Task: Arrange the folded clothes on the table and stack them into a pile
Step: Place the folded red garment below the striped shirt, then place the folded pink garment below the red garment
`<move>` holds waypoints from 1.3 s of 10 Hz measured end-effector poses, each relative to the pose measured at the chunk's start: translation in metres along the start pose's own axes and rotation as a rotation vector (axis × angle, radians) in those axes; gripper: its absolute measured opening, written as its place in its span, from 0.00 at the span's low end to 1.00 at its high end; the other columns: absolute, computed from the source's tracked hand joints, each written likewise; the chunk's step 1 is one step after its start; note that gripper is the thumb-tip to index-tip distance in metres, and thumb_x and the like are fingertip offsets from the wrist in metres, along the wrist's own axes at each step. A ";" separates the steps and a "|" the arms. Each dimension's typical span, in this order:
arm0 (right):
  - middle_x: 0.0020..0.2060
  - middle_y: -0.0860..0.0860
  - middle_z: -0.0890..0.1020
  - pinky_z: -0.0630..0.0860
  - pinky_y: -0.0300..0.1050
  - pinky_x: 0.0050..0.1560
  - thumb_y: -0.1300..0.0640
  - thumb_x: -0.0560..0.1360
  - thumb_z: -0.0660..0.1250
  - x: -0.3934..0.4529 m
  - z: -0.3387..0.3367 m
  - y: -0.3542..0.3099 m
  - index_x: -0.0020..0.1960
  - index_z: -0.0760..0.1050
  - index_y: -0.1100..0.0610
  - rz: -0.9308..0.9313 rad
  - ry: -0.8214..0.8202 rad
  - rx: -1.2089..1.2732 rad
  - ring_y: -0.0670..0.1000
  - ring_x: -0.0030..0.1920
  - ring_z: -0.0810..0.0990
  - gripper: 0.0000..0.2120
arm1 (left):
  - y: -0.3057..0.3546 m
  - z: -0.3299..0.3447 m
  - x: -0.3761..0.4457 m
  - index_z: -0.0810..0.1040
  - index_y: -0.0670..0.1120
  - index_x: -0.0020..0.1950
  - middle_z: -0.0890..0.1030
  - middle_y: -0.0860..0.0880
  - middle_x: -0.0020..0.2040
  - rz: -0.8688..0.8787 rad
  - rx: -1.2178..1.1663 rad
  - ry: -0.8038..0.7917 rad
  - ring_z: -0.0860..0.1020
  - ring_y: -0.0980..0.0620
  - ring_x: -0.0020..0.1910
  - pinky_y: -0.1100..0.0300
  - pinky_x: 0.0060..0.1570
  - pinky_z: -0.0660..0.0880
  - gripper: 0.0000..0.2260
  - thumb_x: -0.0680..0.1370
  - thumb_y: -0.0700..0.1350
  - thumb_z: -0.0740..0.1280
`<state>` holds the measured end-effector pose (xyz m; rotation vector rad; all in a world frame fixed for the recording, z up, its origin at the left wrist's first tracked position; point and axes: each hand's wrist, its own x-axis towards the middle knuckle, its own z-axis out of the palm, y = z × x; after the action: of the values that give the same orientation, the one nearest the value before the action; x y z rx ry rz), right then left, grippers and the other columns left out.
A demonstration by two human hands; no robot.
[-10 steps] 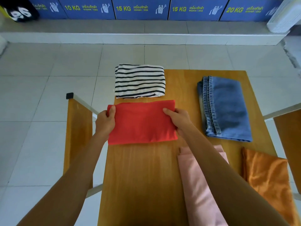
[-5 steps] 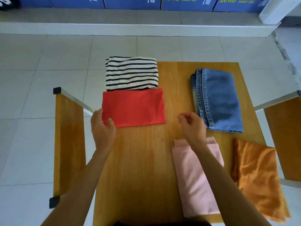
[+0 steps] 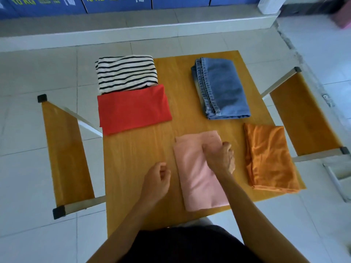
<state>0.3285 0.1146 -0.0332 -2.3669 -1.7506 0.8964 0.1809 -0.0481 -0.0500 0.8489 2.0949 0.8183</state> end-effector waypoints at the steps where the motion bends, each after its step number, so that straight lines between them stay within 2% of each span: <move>1: 0.59 0.60 0.78 0.71 0.53 0.49 0.31 0.69 0.66 -0.020 0.010 0.003 0.62 0.66 0.57 0.031 -0.102 0.136 0.64 0.60 0.78 0.35 | -0.007 0.007 -0.015 0.76 0.45 0.61 0.81 0.48 0.54 -0.053 0.090 -0.037 0.80 0.49 0.50 0.60 0.46 0.72 0.19 0.77 0.56 0.66; 2: 0.55 0.57 0.79 0.76 0.53 0.48 0.33 0.67 0.71 -0.045 0.020 0.005 0.60 0.66 0.57 0.064 -0.192 0.347 0.63 0.56 0.79 0.35 | -0.019 -0.006 -0.025 0.78 0.45 0.56 0.82 0.46 0.49 -0.086 0.169 0.046 0.80 0.46 0.46 0.57 0.43 0.71 0.19 0.75 0.58 0.67; 3: 0.52 0.53 0.77 0.84 0.58 0.38 0.36 0.67 0.74 -0.071 0.029 0.011 0.59 0.64 0.55 0.124 -0.403 0.513 0.58 0.48 0.82 0.34 | -0.033 -0.035 -0.026 0.79 0.47 0.55 0.83 0.47 0.50 -0.129 0.238 0.222 0.81 0.45 0.48 0.56 0.45 0.72 0.15 0.77 0.57 0.65; 4: 0.59 0.53 0.75 0.84 0.59 0.45 0.38 0.66 0.73 -0.090 0.036 0.016 0.65 0.63 0.55 -0.022 -0.387 0.288 0.53 0.49 0.80 0.36 | -0.046 -0.067 -0.024 0.78 0.50 0.60 0.81 0.48 0.58 -0.179 0.389 0.363 0.78 0.43 0.57 0.46 0.59 0.73 0.19 0.76 0.59 0.66; 5: 0.66 0.53 0.71 0.76 0.60 0.61 0.39 0.64 0.72 -0.092 0.040 0.007 0.72 0.63 0.52 -0.251 -0.138 0.088 0.57 0.65 0.71 0.42 | -0.054 -0.082 -0.034 0.74 0.51 0.64 0.77 0.48 0.64 -0.245 0.281 0.492 0.73 0.44 0.62 0.42 0.63 0.70 0.24 0.74 0.63 0.66; 6: 0.68 0.52 0.71 0.70 0.58 0.66 0.35 0.67 0.70 -0.092 0.042 -0.015 0.72 0.67 0.51 -0.462 -0.075 0.013 0.57 0.67 0.69 0.39 | -0.061 -0.083 -0.056 0.67 0.52 0.69 0.73 0.46 0.68 -0.438 0.110 0.518 0.73 0.41 0.65 0.38 0.62 0.71 0.30 0.73 0.67 0.64; 7: 0.66 0.53 0.74 0.65 0.58 0.64 0.26 0.67 0.64 -0.089 0.049 -0.033 0.69 0.69 0.52 -0.539 -0.122 -0.270 0.58 0.66 0.71 0.40 | -0.076 -0.072 -0.080 0.70 0.46 0.63 0.78 0.42 0.56 -0.569 -0.041 0.346 0.78 0.39 0.57 0.43 0.56 0.76 0.25 0.73 0.61 0.65; 8: 0.65 0.56 0.73 0.67 0.58 0.61 0.24 0.65 0.65 -0.083 0.053 -0.038 0.67 0.68 0.55 -0.477 -0.206 -0.385 0.61 0.65 0.72 0.44 | -0.087 -0.055 -0.091 0.76 0.45 0.56 0.78 0.48 0.43 -0.609 -0.161 0.243 0.81 0.42 0.50 0.53 0.45 0.75 0.14 0.76 0.53 0.66; 9: 0.65 0.57 0.75 0.71 0.53 0.54 0.28 0.62 0.73 -0.071 0.050 -0.040 0.69 0.67 0.57 -0.329 -0.394 -0.223 0.61 0.64 0.75 0.47 | -0.071 -0.056 -0.077 0.77 0.42 0.58 0.81 0.44 0.49 -0.646 -0.235 0.246 0.80 0.42 0.52 0.51 0.50 0.77 0.17 0.77 0.52 0.66; 10: 0.58 0.55 0.80 0.72 0.49 0.48 0.31 0.64 0.75 -0.065 0.048 -0.043 0.65 0.72 0.61 -0.296 -0.502 -0.098 0.57 0.55 0.79 0.42 | -0.062 -0.073 -0.054 0.75 0.41 0.63 0.80 0.42 0.60 -0.607 -0.345 0.286 0.79 0.39 0.58 0.46 0.59 0.75 0.21 0.80 0.57 0.60; 11: 0.49 0.49 0.78 0.72 0.46 0.42 0.32 0.64 0.75 -0.064 0.047 -0.054 0.62 0.75 0.57 -0.288 -0.484 0.105 0.52 0.46 0.77 0.37 | -0.049 -0.099 -0.024 0.72 0.45 0.66 0.78 0.43 0.61 -0.582 -0.261 0.323 0.77 0.40 0.59 0.45 0.58 0.73 0.29 0.79 0.65 0.52; 12: 0.42 0.43 0.77 0.69 0.40 0.33 0.30 0.62 0.74 -0.062 0.044 -0.075 0.53 0.72 0.48 -0.304 -0.421 0.243 0.44 0.39 0.76 0.29 | -0.038 -0.124 0.003 0.74 0.50 0.60 0.80 0.48 0.55 -0.394 -0.263 0.339 0.78 0.46 0.55 0.48 0.55 0.76 0.25 0.78 0.67 0.53; 13: 0.42 0.42 0.77 0.71 0.43 0.35 0.33 0.67 0.72 -0.054 0.048 -0.093 0.53 0.70 0.49 -0.299 -0.393 0.275 0.46 0.41 0.76 0.25 | -0.031 -0.139 0.035 0.74 0.49 0.56 0.79 0.50 0.51 -0.333 -0.193 0.378 0.78 0.48 0.52 0.51 0.53 0.75 0.20 0.79 0.64 0.55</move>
<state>0.2162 0.0856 -0.0154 -1.7875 -1.8864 1.5100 0.0430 -0.0782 -0.0113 0.2420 2.3455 1.0351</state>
